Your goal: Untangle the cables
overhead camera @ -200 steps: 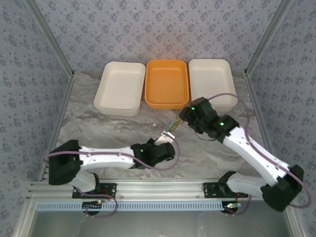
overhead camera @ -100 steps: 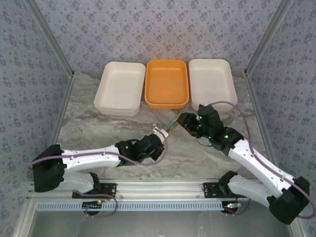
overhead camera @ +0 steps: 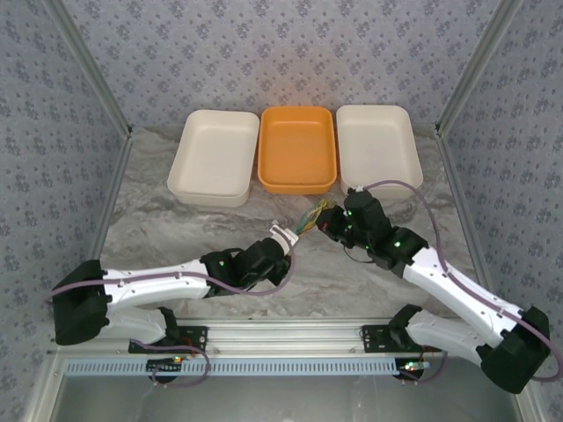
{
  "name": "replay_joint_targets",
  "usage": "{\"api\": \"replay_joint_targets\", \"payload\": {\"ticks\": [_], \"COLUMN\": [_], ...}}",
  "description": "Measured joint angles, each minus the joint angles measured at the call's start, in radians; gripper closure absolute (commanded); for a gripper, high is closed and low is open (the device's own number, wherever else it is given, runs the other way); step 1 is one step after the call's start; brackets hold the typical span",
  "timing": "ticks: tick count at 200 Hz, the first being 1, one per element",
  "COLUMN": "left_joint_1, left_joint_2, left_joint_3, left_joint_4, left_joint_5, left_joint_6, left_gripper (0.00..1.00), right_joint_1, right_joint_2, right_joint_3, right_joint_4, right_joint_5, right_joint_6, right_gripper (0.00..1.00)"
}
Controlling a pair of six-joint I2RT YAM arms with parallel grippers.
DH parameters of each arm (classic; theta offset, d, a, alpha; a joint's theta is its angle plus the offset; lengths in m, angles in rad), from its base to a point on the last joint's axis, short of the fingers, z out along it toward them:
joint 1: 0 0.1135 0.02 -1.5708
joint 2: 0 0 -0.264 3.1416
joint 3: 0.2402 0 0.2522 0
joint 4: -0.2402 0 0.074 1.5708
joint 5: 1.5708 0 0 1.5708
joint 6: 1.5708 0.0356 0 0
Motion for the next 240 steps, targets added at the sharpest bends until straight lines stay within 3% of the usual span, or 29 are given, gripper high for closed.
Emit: {"api": "replay_joint_targets", "payload": {"ticks": [9,16,28,51,88,121,174,215,227,240], "left_joint_1": [0.0,0.0,0.0,0.021,0.215,0.354,0.365,0.357,0.348,0.34], "left_joint_2": [-0.008,-0.016,-0.044,-0.141,-0.318,-0.284,-0.088,0.028,0.058,0.079], "left_joint_3": [0.006,0.008,0.008,0.008,0.008,0.017,0.06,0.108,0.122,0.133], "left_joint_4": [0.0,-0.003,-0.025,-0.053,-0.051,-0.042,0.035,0.096,0.106,0.109], "left_joint_5": [0.005,0.008,0.021,0.074,0.264,0.428,0.556,0.587,0.591,0.587], "left_joint_6": [-0.011,-0.022,-0.035,-0.058,-0.072,-0.079,-0.098,-0.106,-0.109,-0.109], "left_gripper": [0.62,0.5,0.42,0.37,0.4,0.41,0.44,0.55,0.62,0.77], "right_joint_1": [0.0,-0.003,-0.02,-0.062,-0.112,-0.128,-0.102,-0.067,-0.062,-0.066], "right_joint_2": [-0.017,-0.026,-0.032,-0.015,0.05,0.141,0.191,0.213,0.214,0.216], "right_joint_3": [-0.002,-0.003,-0.006,-0.007,-0.001,0.043,0.053,0.055,0.055,0.055], "right_joint_4": [0.005,0.015,0.036,0.065,0.085,0.085,0.089,0.089,0.084,0.074], "right_joint_5": [0.002,0.004,0.005,-0.027,-0.146,-0.26,-0.314,-0.314,-0.306,-0.302], "right_joint_6": [-0.031,-0.063,-0.139,-0.299,-0.515,-0.621,-0.646,-0.645,-0.646,-0.645], "right_gripper": [1.0,1.0,1.0,1.0,1.0,1.0,1.0,1.0,1.0,1.0]}}
